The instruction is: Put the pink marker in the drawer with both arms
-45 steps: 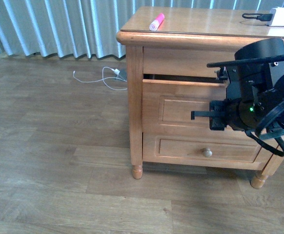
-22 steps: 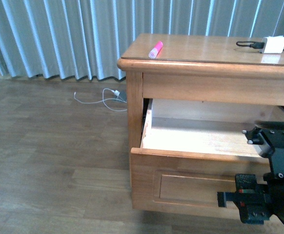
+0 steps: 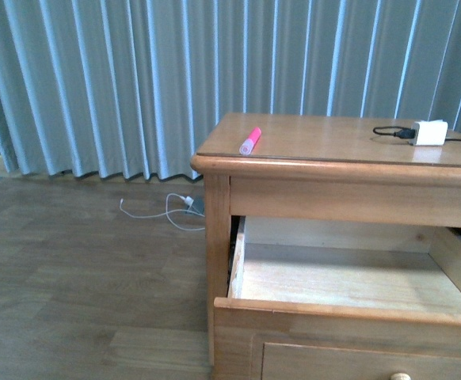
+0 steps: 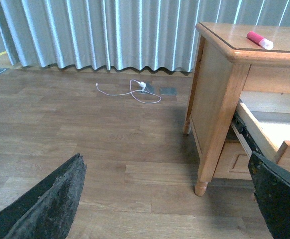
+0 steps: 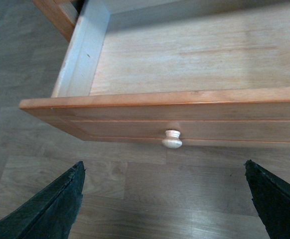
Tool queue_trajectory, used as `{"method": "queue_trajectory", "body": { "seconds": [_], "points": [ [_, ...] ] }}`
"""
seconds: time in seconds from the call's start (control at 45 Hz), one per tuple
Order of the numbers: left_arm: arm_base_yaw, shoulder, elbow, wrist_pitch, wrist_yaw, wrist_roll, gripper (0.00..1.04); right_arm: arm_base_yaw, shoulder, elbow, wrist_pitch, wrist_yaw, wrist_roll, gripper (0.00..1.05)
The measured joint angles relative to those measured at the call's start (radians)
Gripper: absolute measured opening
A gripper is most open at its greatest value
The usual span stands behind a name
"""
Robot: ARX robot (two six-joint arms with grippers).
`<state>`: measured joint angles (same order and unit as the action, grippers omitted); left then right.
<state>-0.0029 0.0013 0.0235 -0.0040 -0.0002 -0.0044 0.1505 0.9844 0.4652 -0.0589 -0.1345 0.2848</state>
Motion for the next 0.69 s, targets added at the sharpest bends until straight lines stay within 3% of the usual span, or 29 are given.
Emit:
{"method": "queue_trajectory", "body": {
  "seconds": [0.267, 0.422, 0.489, 0.533, 0.689],
  "points": [
    [0.000, 0.000, 0.000, 0.000, 0.000, 0.000, 0.99, -0.238, -0.477, -0.109, -0.217, -0.217, -0.114, 0.96],
    [0.000, 0.000, 0.000, 0.000, 0.000, 0.000, 0.99, -0.286, -0.607, -0.138, -0.237, -0.219, -0.166, 0.96],
    [0.000, 0.000, 0.000, 0.000, 0.000, 0.000, 0.99, -0.199, -0.680, -0.246, -0.003, 0.019, -0.225, 0.83],
    [0.000, 0.000, 0.000, 0.000, -0.002, 0.000, 0.99, -0.167, -0.723, -0.293, 0.098, 0.095, -0.244, 0.74],
    [0.000, 0.000, 0.000, 0.000, 0.000, 0.000, 0.99, -0.156, -0.767, -0.335, 0.146, 0.134, -0.269, 0.47]
  ]
}}
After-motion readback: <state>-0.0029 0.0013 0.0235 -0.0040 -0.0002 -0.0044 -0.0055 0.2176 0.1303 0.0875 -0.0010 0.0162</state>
